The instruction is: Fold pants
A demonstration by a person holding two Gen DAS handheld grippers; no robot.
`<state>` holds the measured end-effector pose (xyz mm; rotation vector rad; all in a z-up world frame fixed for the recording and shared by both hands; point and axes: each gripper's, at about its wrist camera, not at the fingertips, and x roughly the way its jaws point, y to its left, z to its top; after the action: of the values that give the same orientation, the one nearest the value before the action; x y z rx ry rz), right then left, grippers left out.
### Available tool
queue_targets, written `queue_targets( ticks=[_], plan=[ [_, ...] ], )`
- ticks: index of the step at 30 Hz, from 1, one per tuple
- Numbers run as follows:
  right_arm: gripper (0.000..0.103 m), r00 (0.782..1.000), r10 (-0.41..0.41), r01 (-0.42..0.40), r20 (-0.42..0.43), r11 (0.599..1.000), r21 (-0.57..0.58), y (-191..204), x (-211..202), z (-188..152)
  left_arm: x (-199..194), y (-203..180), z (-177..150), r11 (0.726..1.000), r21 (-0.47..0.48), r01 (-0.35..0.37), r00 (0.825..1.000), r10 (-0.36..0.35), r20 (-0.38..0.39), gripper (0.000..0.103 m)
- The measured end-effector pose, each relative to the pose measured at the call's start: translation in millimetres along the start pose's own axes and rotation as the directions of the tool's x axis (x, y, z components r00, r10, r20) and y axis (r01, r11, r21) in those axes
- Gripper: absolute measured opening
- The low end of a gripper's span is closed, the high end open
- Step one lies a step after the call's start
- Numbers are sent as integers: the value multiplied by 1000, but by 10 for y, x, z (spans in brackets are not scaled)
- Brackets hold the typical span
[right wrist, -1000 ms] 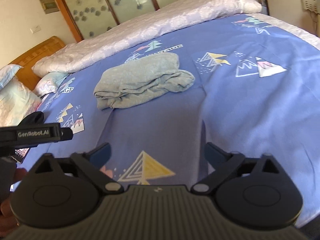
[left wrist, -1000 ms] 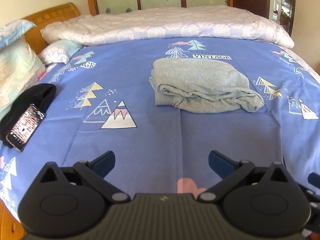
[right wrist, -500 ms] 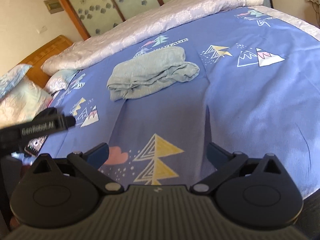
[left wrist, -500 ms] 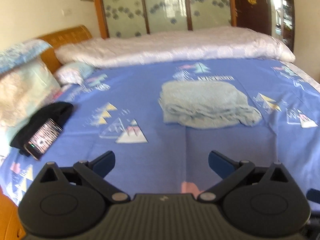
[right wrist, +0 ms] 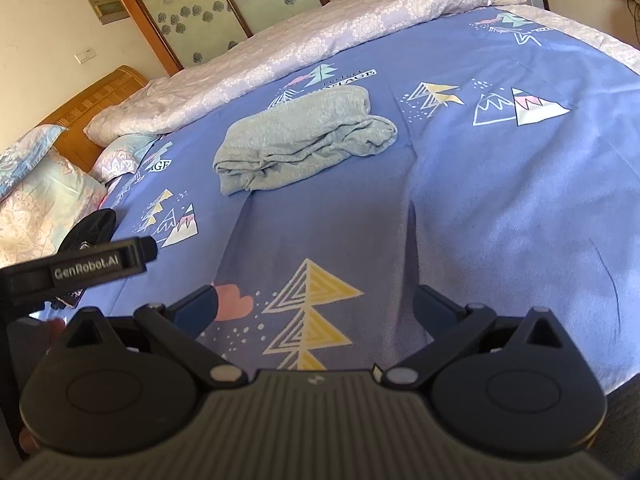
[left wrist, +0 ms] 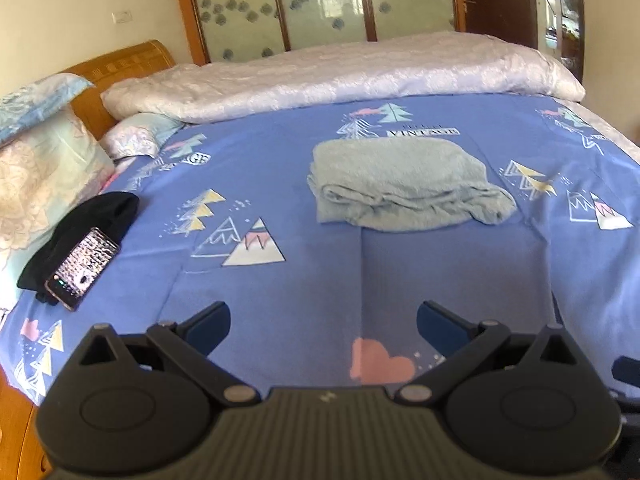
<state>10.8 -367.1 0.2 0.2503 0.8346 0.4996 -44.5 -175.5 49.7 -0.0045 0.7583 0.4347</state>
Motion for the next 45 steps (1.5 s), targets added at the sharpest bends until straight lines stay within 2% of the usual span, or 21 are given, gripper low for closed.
queue_targets(
  ticks=[14, 20, 26, 35, 45],
  plan=[
    [103, 1000, 3, -4, -17, 1000, -5, -3, 6, -11, 13, 25, -41, 1000, 9, -9, 1000, 9, -13, 103],
    [103, 1000, 1, -1, -24, 1000, 3, -21, 6, -13, -23, -27, -60, 996, 57, -73, 997, 72, 18, 103],
    [103, 999, 9, -9, -35, 1000, 3, -34, -3, -18, -21, -34, -58, 995, 66, -75, 997, 74, 15, 103],
    [103, 1000, 6, -6, -29, 1000, 4, -44, -21, -13, 4, 10, -81, 996, 56, -72, 997, 73, -7, 103],
    [103, 1000, -2, 2, -25, 1000, 6, -43, -23, -18, 87, 82, -133, 998, 20, -51, 995, 53, -80, 103]
  ],
)
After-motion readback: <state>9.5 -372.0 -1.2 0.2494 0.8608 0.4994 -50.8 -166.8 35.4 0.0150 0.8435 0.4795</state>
